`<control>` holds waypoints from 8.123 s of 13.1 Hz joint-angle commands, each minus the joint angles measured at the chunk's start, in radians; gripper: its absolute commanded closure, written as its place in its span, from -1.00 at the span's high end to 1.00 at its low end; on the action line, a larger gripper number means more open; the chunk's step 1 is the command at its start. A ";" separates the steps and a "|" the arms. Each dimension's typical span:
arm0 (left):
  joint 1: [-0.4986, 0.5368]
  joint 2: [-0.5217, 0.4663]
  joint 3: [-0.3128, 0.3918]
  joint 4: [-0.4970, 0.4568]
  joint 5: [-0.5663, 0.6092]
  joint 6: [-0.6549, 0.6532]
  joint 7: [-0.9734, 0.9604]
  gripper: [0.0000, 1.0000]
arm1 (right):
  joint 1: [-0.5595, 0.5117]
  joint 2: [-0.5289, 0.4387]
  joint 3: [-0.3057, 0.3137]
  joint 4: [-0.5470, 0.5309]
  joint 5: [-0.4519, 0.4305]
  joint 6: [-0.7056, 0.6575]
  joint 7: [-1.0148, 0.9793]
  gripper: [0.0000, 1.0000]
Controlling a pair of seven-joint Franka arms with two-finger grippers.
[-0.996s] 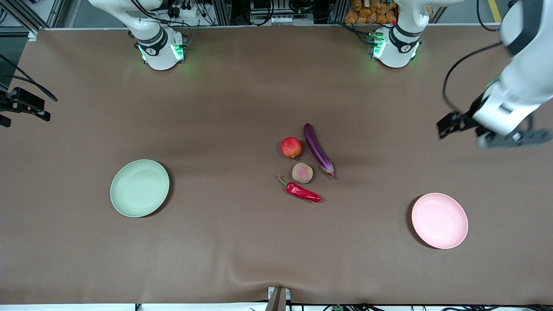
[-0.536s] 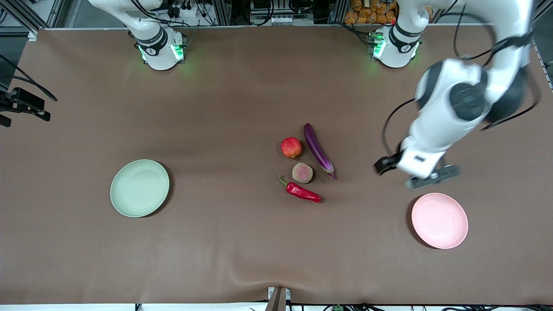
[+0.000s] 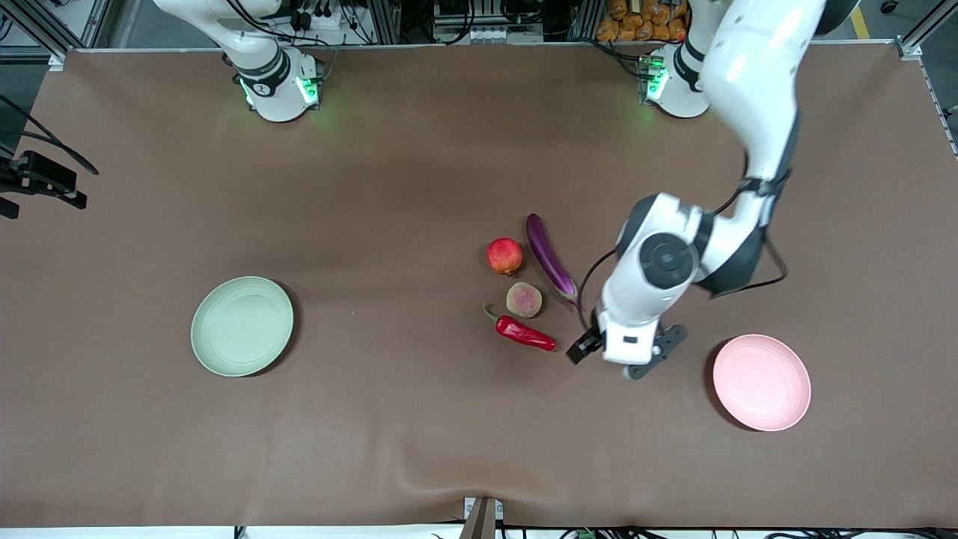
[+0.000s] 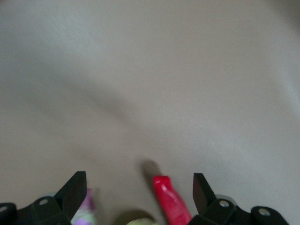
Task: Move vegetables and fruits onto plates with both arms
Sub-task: 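Reach the left gripper to the red chili pepper and grasp it, then carry the chili with the left gripper while the right gripper reaches out, then release the chili on the pink plate while the right gripper grasps the pomegranate, then carry the pomegranate with the right gripper onto the green plate, then grasp the eggplant with the left gripper while the right gripper releases the pomegranate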
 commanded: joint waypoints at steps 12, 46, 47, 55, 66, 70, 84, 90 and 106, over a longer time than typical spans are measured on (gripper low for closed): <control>-0.119 0.185 0.024 0.047 0.055 0.177 -0.276 0.76 | -0.009 -0.015 0.009 -0.011 0.024 -0.042 -0.005 1.00; 0.518 0.093 0.048 0.066 -0.114 0.048 0.508 -1.00 | 0.690 0.459 0.010 0.035 0.265 0.471 1.106 1.00; 0.521 0.102 0.053 0.068 -0.114 0.056 0.509 -1.00 | 0.739 0.488 0.009 0.035 0.254 0.514 1.107 1.00; 0.536 0.050 0.065 0.068 -0.103 -0.012 0.476 1.00 | 0.927 0.682 0.004 0.035 0.145 0.794 1.126 1.00; 0.501 -0.356 -0.039 0.054 0.028 -0.420 0.710 1.00 | 0.990 0.797 0.006 0.048 0.024 0.883 1.287 0.10; 0.501 -0.482 -0.088 0.056 0.044 -0.623 0.770 1.00 | 0.882 0.749 0.009 0.142 0.042 0.646 1.223 -1.00; 0.509 -0.668 -0.102 -0.154 -0.065 -0.683 0.962 1.00 | 0.128 0.389 0.003 -0.341 0.054 0.656 0.424 -1.00; 0.478 -0.631 -0.402 -0.415 -0.066 -0.336 0.522 1.00 | 0.077 0.430 0.003 -0.481 0.067 0.872 0.368 -1.00; 0.174 -0.154 -0.455 -0.650 0.443 0.268 -0.367 0.64 | 0.060 0.427 0.000 -0.248 0.114 0.513 0.261 1.00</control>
